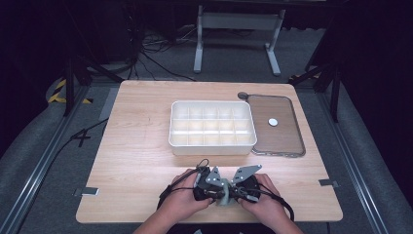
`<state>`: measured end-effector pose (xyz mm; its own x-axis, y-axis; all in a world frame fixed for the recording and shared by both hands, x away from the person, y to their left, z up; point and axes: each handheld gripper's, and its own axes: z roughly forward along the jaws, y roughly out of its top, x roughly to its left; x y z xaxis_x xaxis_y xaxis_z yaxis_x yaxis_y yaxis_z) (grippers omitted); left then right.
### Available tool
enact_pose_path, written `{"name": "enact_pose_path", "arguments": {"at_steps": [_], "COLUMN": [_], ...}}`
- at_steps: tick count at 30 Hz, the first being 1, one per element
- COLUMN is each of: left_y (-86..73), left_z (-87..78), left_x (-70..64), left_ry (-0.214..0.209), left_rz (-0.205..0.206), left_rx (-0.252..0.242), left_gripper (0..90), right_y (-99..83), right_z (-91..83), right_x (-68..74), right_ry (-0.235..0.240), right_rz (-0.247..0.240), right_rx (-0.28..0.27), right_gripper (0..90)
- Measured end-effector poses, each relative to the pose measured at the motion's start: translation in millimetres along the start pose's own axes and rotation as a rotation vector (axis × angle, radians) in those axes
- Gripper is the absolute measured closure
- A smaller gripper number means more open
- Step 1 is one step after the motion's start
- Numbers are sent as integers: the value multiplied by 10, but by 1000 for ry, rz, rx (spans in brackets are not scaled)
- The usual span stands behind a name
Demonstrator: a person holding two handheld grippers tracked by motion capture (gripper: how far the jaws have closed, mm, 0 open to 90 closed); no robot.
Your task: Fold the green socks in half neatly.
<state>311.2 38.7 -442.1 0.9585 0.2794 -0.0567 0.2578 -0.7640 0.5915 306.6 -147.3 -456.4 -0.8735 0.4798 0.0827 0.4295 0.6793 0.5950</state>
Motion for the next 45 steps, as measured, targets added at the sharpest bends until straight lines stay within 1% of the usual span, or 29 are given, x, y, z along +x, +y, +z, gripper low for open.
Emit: {"name": "enact_pose_path", "arguments": {"at_steps": [1,2,4,5,8,10,12,13,15,16,17,18,20,21,22,23,24,26,28,30,31,32,35,38,39,40,42,43,45], "left_y": [-3,-13,-28,-32,-47,-55,-62,-63,-68,-74,-78,-75,-72,-72,-71,-68,-67,-62,-57,-53,-43,-43,-28,-5,12,12,34,40,43], "left_z": [-3,-3,-5,-11,-38,-44,-55,-60,-71,-72,-77,-85,-83,-83,-79,-74,-67,-66,-65,-55,-52,-52,-49,-34,-28,-28,-5,10,35], "left_x": [7,6,6,6,10,20,32,43,51,58,59,69,73,73,68,70,67,65,59,49,38,38,16,-19,-38,-38,-65,-76,-89], "left_ry": [0,1,0,4,10,15,18,20,27,35,36,31,28,28,29,26,25,22,20,23,17,17,15,10,6,6,5,9,11], "left_rz": [3,-12,-22,-18,-27,-28,-43,-39,-49,-50,-58,-53,-54,-54,-58,-51,-52,-55,-54,-49,-33,-33,-14,26,52,52,72,72,55], "left_rx": [-2,-11,-17,-14,-1,-5,-3,-1,4,-3,0,7,4,4,4,6,5,7,7,-6,-14,-14,-21,-36,-41,-41,-47,-45,-40], "left_gripper": [760,760,756,752,741,737,733,734,731,730,731,731,732,731,731,731,731,730,730,729,727,726,724,718,712,707,704,700,694], "right_y": [2,-1,-11,-15,-17,-15,-15,-16,-24,-29,-38,-49,-87,-122,-122,-152,-179,-209,-190,-151,-118,-118,-77,-58,-57,-57,-63,-67,-77], "right_z": [10,14,11,7,-15,-26,-40,-53,-108,-149,-211,-264,-352,-382,-382,-389,-381,-319,-259,-202,-164,-164,-135,-89,-84,-84,-59,-57,-52], "right_x": [6,7,-9,-18,-16,-12,-15,-17,-31,-40,-61,-86,-164,-218,-218,-260,-288,-294,-245,-176,-110,-110,-23,20,19,19,14,7,-13], "right_ry": [-7,-4,7,7,9,10,17,19,21,21,25,25,0,-17,-17,-37,-44,-16,5,20,20,20,31,39,38,38,49,51,49], "right_rz": [-3,-3,-10,-11,-1,0,-1,7,11,13,20,30,46,64,64,71,79,83,59,36,5,5,-35,-31,-30,-30,-21,-16,3], "right_rx": [-7,-13,-22,-26,-33,-30,-35,-37,-50,-60,-74,-83,-93,-83,-83,-68,-49,-12,6,17,21,21,28,28,27,27,23,22,23], "right_gripper": [862,861,850,839,795,792,784,775,768,769,778,789,822,838,838,852,861,871,872,875,873,873,859,837,833,833,827,825,810]}}
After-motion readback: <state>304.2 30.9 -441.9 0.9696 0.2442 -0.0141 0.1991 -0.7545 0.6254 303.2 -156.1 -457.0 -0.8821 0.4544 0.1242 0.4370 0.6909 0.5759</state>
